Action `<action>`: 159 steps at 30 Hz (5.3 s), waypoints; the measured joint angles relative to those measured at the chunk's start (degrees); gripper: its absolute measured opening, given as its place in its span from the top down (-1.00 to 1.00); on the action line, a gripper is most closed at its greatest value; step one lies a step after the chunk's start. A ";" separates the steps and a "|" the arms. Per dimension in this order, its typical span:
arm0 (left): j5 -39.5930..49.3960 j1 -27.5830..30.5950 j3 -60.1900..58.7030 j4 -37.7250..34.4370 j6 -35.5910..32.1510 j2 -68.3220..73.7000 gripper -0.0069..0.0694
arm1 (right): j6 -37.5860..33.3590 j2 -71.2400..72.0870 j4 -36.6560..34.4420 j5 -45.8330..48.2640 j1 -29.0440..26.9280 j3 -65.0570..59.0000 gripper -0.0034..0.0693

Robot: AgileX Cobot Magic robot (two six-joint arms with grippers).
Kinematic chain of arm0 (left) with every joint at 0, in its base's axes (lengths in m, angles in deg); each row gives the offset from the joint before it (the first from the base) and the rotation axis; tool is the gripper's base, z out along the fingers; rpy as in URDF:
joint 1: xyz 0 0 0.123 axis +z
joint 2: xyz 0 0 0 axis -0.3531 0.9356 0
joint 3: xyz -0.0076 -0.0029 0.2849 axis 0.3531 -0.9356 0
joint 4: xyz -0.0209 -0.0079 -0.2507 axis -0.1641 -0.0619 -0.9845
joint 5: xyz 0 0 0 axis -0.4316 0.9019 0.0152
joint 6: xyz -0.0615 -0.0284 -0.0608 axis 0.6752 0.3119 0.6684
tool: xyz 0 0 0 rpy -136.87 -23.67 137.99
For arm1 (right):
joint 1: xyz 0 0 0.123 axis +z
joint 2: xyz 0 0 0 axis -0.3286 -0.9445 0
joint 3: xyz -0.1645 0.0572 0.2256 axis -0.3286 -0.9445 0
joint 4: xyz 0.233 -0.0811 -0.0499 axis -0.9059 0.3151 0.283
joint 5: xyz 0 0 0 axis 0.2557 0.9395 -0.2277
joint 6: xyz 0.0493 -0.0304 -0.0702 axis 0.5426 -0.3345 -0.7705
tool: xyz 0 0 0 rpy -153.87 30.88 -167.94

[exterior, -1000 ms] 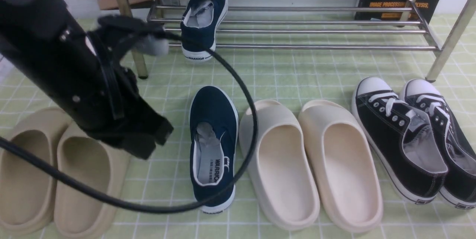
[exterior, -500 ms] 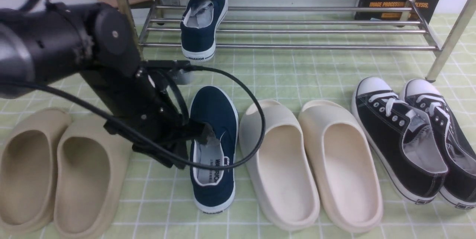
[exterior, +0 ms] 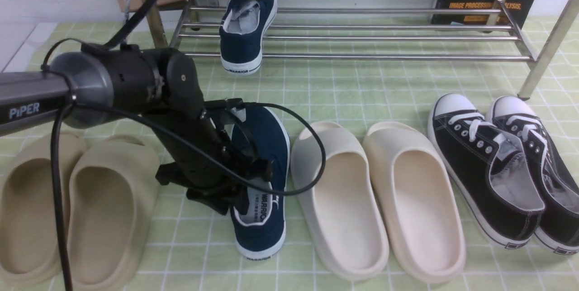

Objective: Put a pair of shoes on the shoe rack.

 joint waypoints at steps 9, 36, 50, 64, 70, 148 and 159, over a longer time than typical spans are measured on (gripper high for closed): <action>5.20 -0.16 3.36 0.52 0.37 -3.62 0.82 | 0.00 0.00 0.00 0.00 0.00 0.00 0.25; 11.99 -0.18 52.24 4.70 11.17 20.50 0.82 | 0.00 0.00 0.00 0.00 0.00 0.00 0.25; 12.17 -0.18 69.48 6.85 12.59 32.52 0.82 | 0.00 0.00 0.00 0.00 0.00 0.00 0.25; 7.22 -0.18 69.83 10.51 14.88 33.00 0.82 | 0.00 0.00 0.00 0.00 0.00 0.00 0.25; 5.93 -0.18 69.83 10.83 14.97 33.00 0.82 | 0.00 0.00 0.00 0.00 0.00 0.00 0.25; 6.06 -5.53 60.21 27.64 19.30 25.41 0.85 | 0.00 0.00 0.00 0.00 0.00 0.00 0.25; 22.39 -5.48 60.21 28.16 10.08 5.85 0.85 | 0.00 0.00 0.00 0.00 0.00 0.00 0.25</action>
